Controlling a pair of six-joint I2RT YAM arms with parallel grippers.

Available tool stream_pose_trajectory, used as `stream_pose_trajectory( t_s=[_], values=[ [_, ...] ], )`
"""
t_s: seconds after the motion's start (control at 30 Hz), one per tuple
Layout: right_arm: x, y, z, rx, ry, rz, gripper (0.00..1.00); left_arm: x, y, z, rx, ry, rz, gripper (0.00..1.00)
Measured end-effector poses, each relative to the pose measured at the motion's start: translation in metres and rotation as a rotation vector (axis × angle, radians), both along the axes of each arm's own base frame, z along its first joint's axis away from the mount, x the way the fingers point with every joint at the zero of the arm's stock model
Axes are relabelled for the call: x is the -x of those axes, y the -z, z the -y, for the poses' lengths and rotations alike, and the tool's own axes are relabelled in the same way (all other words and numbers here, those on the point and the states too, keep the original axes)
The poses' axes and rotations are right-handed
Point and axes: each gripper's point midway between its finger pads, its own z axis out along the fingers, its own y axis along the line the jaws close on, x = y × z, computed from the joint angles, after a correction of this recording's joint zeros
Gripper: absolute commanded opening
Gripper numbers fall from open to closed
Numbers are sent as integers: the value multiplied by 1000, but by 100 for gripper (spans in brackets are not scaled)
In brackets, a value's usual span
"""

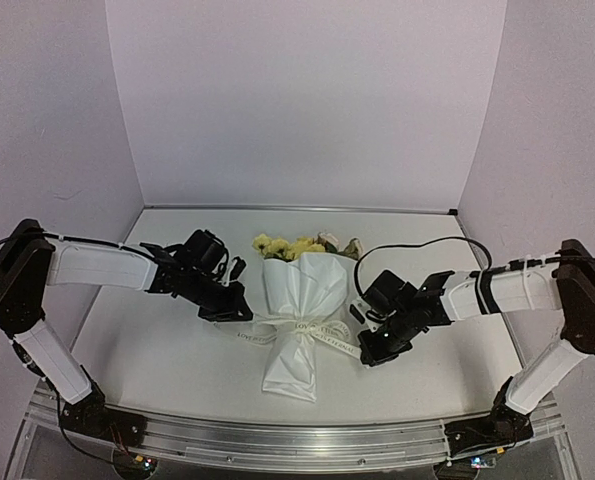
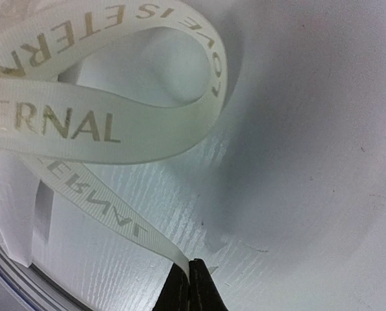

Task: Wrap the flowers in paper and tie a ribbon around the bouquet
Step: Cross the half-tied ribbon over the folded bouquet.

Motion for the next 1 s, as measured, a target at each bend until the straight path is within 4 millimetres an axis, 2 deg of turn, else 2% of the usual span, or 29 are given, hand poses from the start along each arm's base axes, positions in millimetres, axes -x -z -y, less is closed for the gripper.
stream_pose_trajectory(
  t_s=[0.23,0.37,0.5,0.63,0.77,1.0],
  values=[
    [10,5,10,58,-9,-28,0,-5,-10,11,81,-26,-13,26],
    [13,7,10,68,-18,-33,0,-1,-7,14,129,-50,-49,36],
    [15,8,11,75,-21,-33,0,8,2,10,139,-81,-106,39],
    [14,8,11,78,-20,-29,0,13,0,11,160,-92,-130,40],
    [14,8,11,81,-20,-25,0,18,-6,14,135,-55,-67,41],
    [13,8,12,84,-23,-21,0,28,-20,30,2,158,186,42]
  ],
)
